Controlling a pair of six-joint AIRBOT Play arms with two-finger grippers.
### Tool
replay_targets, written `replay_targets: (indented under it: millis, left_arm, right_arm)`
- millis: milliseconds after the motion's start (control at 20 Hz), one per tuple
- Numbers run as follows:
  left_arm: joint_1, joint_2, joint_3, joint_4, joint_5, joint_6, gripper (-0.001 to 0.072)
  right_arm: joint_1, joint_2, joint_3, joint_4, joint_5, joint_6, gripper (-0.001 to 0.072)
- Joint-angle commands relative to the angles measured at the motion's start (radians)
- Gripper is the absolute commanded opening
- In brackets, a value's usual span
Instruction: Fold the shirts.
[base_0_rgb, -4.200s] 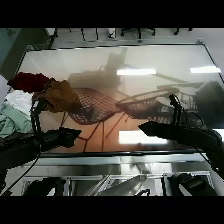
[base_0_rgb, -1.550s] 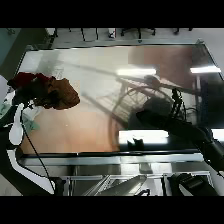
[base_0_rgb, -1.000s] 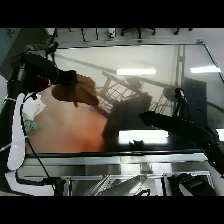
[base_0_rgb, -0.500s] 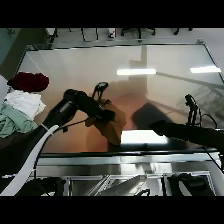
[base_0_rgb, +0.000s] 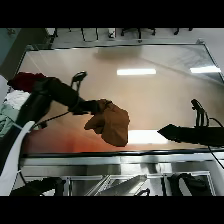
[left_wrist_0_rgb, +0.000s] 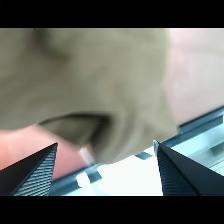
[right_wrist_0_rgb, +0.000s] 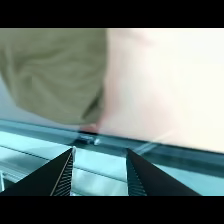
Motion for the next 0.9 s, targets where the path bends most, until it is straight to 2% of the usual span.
replay_targets:
  millis: [0, 50, 100, 250, 400, 650, 850]
  left_arm:
    - [0.188, 0.134, -0.166, -0.006, 0.062, 0.023, 0.0674]
    - [0.228, 0.179, -0.261, -0.028, 0.025, 0.024, 0.0674]
    - [0.264, 0.220, -0.367, -0.074, -0.024, 0.034, 0.0675]
    - [0.307, 0.282, -0.614, -0.254, -0.259, 0.123, 0.0675]
    - [0.269, 0.264, -0.752, -0.334, -0.481, 0.129, 0.0675]
    - [0.117, 0.059, -0.687, -0.367, -0.623, 0.148, 0.0674]
    - [0.084, -0.093, -0.518, -0.363, -0.602, 0.164, 0.0673]
  right_arm:
    - [-0.135, -0.051, -0.004, 0.001, -0.095, -0.085, 0.0440]
    - [-0.142, -0.076, -0.014, 0.004, -0.083, -0.092, 0.0563]
    - [-0.136, -0.105, -0.028, 0.011, -0.059, -0.092, 0.0588]
    - [-0.075, -0.203, -0.074, 0.091, 0.050, -0.144, 0.0588]
    - [0.065, -0.323, -0.079, 0.101, 0.146, -0.143, 0.0587]
    - [0.327, -0.507, -0.079, 0.147, 0.312, -0.143, 0.0587]
    - [0.488, -0.636, -0.073, 0.207, 0.400, -0.143, 0.0586]
